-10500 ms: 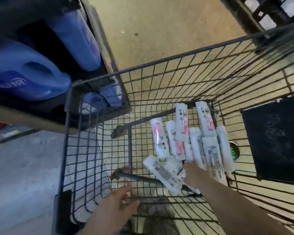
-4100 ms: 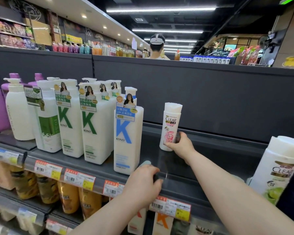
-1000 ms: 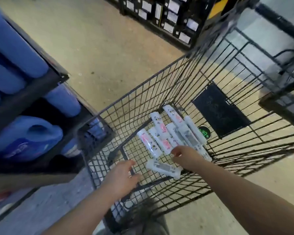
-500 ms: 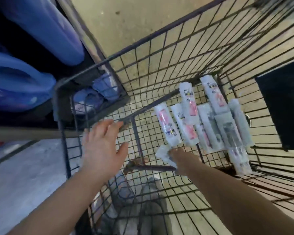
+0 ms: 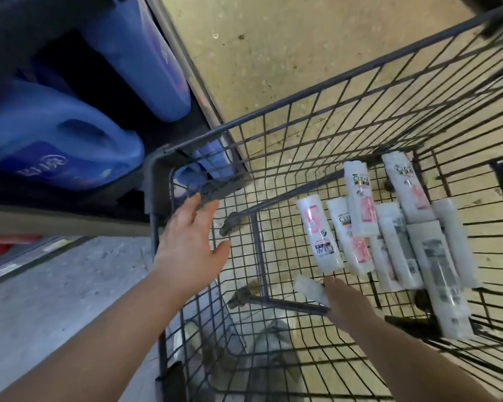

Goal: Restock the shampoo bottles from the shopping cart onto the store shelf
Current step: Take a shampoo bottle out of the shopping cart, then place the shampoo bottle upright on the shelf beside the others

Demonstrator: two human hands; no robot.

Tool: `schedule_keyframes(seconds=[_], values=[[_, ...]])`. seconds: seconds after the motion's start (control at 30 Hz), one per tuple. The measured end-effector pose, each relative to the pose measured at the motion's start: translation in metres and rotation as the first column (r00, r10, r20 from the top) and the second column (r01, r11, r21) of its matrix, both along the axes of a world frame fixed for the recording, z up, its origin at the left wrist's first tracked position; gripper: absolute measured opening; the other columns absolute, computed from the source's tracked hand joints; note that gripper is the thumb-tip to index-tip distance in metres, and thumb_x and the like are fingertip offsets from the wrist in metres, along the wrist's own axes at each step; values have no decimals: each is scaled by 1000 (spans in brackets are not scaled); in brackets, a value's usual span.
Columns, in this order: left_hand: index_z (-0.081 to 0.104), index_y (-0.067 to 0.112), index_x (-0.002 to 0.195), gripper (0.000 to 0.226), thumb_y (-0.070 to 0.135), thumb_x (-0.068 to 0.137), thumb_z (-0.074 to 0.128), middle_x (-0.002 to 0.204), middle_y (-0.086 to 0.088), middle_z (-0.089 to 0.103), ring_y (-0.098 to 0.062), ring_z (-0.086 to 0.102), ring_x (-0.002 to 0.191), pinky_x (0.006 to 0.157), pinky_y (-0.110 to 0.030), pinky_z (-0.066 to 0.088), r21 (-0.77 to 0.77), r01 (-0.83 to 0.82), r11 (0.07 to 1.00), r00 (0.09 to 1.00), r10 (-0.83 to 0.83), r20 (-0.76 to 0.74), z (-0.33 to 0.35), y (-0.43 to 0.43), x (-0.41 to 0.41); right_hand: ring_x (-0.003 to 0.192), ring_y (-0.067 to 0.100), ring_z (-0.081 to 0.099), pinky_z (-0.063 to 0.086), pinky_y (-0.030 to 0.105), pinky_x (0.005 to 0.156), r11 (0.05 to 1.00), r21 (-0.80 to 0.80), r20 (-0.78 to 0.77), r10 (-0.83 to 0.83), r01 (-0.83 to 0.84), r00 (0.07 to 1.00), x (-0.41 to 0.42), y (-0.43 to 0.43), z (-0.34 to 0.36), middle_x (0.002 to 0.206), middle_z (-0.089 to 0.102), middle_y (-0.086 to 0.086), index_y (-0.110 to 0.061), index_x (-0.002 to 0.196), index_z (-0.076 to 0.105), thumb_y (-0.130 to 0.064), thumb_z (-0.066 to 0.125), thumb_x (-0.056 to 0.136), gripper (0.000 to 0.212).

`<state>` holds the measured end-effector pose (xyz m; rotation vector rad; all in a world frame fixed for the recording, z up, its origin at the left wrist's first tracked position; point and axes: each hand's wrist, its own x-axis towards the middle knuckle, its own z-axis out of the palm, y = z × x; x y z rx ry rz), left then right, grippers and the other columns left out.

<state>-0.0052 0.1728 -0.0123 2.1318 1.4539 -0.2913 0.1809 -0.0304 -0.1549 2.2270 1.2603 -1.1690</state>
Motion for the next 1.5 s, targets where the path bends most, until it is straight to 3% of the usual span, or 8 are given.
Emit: schedule_keyframes(seconds=[0.23, 0.4, 0.53, 0.67, 0.9, 1.1, 1.23, 1.5], values=[[23, 22, 147, 68, 34, 89, 57, 157, -3, 12, -22, 14, 144, 117, -36, 19, -154, -17, 988, 1000, 19, 15, 14, 7, 0, 93, 18, 59, 53, 28, 72, 936, 75, -201, -323, 344, 925, 6, 16, 66, 109, 59, 3, -17, 125, 46, -13, 64, 81, 48], [26, 19, 147, 69, 35, 88, 58, 153, -7, 20, -25, 30, 137, 113, -36, 28, -199, -69, 978, 996, 77, 34, 59, -3, -3, 87, 12, 60, 51, 18, 59, 818, 148, -471, -435, 555, 767, 16, 38, 157, 109, 60, -1, -18, 130, 45, -11, 66, 80, 54], [26, 18, 146, 68, 36, 88, 58, 151, -4, 24, -23, 36, 133, 111, -31, 30, -136, -34, 990, 996, 44, 71, 110, -16, -18, 94, 5, 61, 48, 16, 69, 776, 207, -627, -362, 596, 690, 11, 57, 243, 106, 65, -9, -24, 118, 51, -11, 70, 78, 46], [32, 20, 144, 66, 33, 86, 60, 143, -1, 39, -18, 41, 129, 106, -28, 35, -24, -119, 993, 976, 121, 179, 173, -21, -50, 98, 9, 65, 52, 33, 89, 764, 252, -742, -241, 594, 625, -11, 85, 327, 105, 70, -7, -28, 105, 55, -7, 74, 76, 41], [35, 25, 142, 61, 32, 87, 61, 133, -3, 52, -18, 50, 121, 95, -24, 37, 179, -427, 886, 876, 357, 323, 273, -37, -148, 78, 1, 66, 50, 12, 61, 728, 437, -828, 96, 528, 553, -102, 136, 450, 95, 69, -6, -25, 98, 54, -7, 79, 69, 42], [48, 26, 131, 50, 35, 85, 62, 116, 1, 62, -17, 57, 107, 83, -25, 41, 271, -631, 727, 763, 518, 386, 324, -71, -266, 87, 14, 68, 52, 27, 68, 760, 522, -819, 321, 387, 475, -227, 158, 505, 97, 72, -1, -19, 106, 59, -8, 75, 71, 40], [51, 23, 127, 51, 40, 81, 64, 113, 1, 65, -18, 60, 104, 88, -31, 47, 238, -741, 628, 659, 615, 433, 341, -104, -362, 95, 20, 67, 53, 34, 74, 756, 578, -790, 424, 307, 443, -331, 157, 528, 103, 70, 2, -17, 109, 60, -3, 72, 76, 37], [60, 21, 111, 37, 44, 82, 63, 100, 2, 64, -17, 60, 98, 87, -33, 48, 297, -848, 439, 530, 704, 472, 364, -179, -570, 73, 16, 66, 55, 30, 60, 796, 561, -823, 507, 227, 256, -559, 123, 556, 85, 71, 1, -13, 100, 62, 7, 64, 80, 28]])
